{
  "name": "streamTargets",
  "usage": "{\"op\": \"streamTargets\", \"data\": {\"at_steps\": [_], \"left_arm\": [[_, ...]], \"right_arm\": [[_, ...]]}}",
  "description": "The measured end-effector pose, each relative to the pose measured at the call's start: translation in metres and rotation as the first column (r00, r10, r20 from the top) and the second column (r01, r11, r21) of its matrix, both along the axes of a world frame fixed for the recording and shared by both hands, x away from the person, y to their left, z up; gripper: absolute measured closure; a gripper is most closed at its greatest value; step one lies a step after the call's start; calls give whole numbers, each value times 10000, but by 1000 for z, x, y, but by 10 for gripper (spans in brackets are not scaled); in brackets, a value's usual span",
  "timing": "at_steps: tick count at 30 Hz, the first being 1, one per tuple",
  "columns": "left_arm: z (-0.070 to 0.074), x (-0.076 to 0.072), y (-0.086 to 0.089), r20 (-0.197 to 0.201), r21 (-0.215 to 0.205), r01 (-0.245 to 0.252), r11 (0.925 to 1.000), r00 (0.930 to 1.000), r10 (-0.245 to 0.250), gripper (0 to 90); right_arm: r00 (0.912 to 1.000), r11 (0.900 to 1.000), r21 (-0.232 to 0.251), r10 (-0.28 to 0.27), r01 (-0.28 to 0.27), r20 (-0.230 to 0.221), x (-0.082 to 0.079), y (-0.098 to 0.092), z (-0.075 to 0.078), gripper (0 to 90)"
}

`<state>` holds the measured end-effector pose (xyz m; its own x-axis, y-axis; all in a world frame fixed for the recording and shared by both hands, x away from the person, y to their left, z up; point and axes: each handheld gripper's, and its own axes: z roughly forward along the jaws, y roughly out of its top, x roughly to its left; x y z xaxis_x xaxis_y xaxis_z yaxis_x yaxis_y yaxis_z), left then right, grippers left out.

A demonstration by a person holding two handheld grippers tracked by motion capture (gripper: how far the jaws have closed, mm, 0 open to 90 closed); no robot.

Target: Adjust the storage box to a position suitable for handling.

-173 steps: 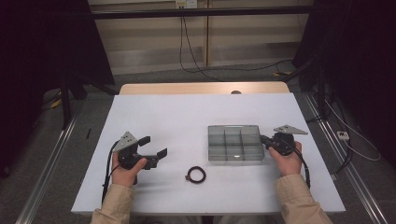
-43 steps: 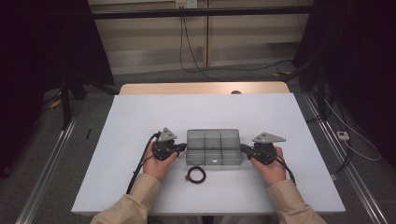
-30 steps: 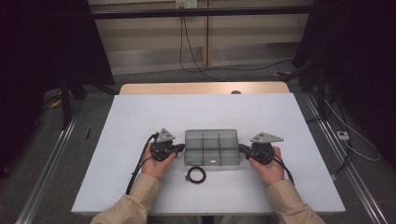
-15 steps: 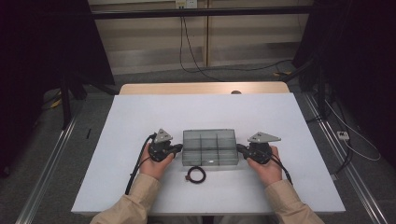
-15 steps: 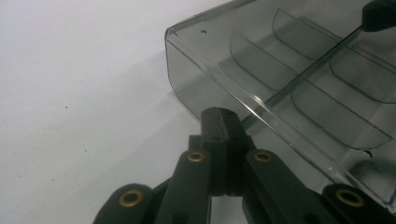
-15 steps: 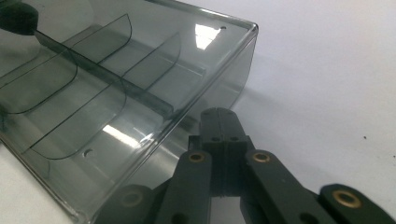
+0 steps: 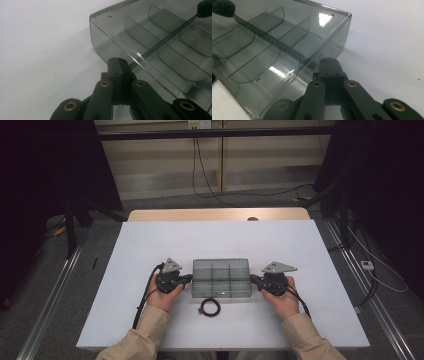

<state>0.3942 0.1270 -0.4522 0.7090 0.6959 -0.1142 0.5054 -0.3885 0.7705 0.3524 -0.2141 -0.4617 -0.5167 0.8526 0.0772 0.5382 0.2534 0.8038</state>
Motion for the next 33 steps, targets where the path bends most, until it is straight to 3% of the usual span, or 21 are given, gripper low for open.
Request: {"op": "streamTargets", "data": {"at_steps": [33], "left_arm": [[1,-1,3,-20,74,-208,9998,9998,208,900]], "right_arm": [[9999,9999,-104,126,-126,-7,0,6,0,900]]}}
